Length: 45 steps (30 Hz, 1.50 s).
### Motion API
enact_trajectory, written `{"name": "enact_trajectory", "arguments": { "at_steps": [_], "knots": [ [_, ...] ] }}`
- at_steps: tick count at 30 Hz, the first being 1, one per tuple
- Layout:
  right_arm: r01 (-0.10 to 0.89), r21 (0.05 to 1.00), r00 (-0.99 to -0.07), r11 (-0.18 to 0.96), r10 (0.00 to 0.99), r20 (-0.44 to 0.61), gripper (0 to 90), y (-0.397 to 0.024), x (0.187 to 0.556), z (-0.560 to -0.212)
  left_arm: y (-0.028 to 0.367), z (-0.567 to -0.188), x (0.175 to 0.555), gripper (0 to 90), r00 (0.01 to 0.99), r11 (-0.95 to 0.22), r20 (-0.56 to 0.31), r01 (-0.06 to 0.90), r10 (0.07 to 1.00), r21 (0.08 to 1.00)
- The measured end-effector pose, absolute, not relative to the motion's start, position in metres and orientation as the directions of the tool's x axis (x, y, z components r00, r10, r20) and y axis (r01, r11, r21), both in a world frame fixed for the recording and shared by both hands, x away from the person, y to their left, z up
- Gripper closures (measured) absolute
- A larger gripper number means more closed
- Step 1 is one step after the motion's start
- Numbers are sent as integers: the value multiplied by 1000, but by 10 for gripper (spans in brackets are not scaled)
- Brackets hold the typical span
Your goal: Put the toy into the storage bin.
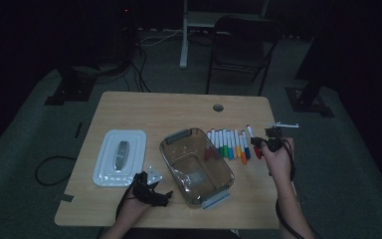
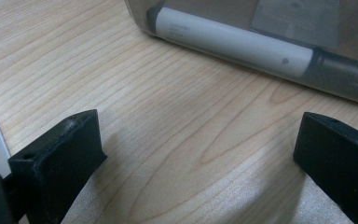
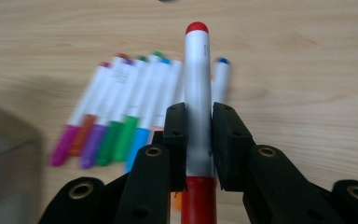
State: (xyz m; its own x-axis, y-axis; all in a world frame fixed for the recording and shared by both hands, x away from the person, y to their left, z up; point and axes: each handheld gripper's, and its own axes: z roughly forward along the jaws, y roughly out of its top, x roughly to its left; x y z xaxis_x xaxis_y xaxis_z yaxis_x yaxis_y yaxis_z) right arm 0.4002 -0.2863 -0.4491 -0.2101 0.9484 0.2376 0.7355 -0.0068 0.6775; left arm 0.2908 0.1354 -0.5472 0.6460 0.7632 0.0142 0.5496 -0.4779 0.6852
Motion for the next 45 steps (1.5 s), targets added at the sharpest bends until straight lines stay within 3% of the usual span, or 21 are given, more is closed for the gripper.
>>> {"name": "enact_trajectory", "arguments": {
  "at_steps": [10,19,31,45],
  "knots": [
    [657,750,-361,71,903,232,765,-231,365,-392,136,-547,291,19,647,-479,15,548,762,686],
    [633,758,-474,159,854,216,766,-186,346,-372,136,-547,291,18,648,-479,15,548,762,685],
    [649,715,-585,259,771,251,766,-129,335,-380,136,-547,291,18,648,-480,15,548,762,685],
    [692,621,-631,367,725,274,766,-79,341,-413,136,-547,291,18,648,-480,14,549,762,685]
  ]
}}
